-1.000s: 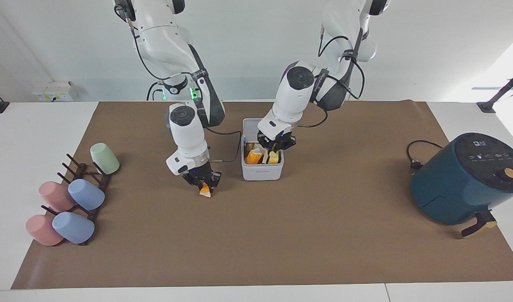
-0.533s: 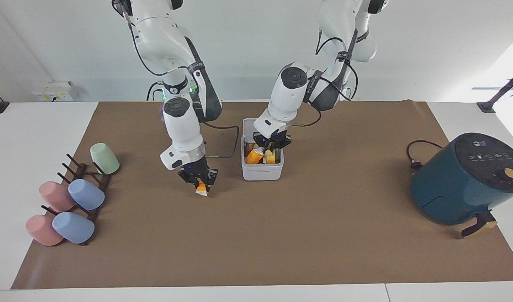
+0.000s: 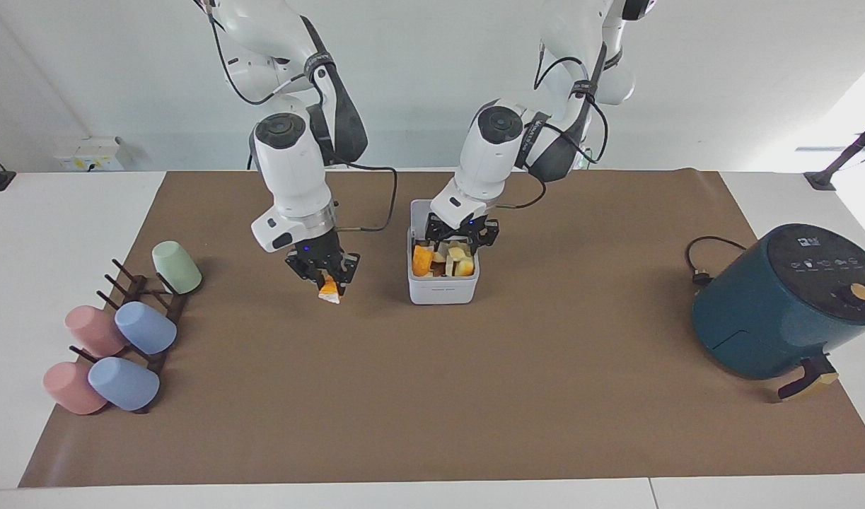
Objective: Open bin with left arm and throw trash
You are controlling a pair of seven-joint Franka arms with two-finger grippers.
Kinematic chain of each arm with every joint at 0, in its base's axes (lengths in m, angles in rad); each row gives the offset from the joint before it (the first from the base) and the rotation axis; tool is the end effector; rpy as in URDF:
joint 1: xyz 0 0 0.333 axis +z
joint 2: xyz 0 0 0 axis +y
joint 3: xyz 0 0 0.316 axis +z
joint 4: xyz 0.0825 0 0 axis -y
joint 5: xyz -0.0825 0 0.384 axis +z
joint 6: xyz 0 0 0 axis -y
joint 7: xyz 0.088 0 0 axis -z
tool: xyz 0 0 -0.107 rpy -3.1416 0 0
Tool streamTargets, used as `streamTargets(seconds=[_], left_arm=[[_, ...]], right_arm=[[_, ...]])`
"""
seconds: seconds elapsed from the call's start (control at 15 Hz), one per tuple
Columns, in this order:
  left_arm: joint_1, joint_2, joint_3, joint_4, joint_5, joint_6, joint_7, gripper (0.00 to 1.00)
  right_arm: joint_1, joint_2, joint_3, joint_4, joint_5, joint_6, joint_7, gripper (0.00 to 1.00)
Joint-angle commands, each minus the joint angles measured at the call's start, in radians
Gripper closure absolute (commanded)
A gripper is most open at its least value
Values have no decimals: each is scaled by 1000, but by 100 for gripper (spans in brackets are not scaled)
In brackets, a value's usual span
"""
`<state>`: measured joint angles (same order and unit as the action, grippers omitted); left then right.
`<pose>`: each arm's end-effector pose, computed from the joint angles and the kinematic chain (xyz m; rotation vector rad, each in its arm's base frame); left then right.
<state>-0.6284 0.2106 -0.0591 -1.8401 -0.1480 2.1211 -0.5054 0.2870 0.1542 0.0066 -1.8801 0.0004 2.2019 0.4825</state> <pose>0.4769 -0.3978 0.4209 2.9809 -0.1601 -0.0316 0.5888 0.1779 0.4439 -3.0541 0.2899 -0.2377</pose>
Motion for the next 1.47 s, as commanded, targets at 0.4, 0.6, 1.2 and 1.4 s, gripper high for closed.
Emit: streamTargets(seconds=[0.4,0.6,1.2,1.4], left_arm=[[110,-46,16,88,-8,-142,14,0],[240,-50,18,168,1,-229,73,0],[610,-171,21,222,82,-499,535,0],[610,-189,22,297,139,-640,533,0]], right_arm=[[18,1,90,65,9,-53,24,100],[18,1,165,61,47,-30,42,100],[106,-7,208,-13,142,38,148,100],[106,-15,210,-31,142,39,142,100]])
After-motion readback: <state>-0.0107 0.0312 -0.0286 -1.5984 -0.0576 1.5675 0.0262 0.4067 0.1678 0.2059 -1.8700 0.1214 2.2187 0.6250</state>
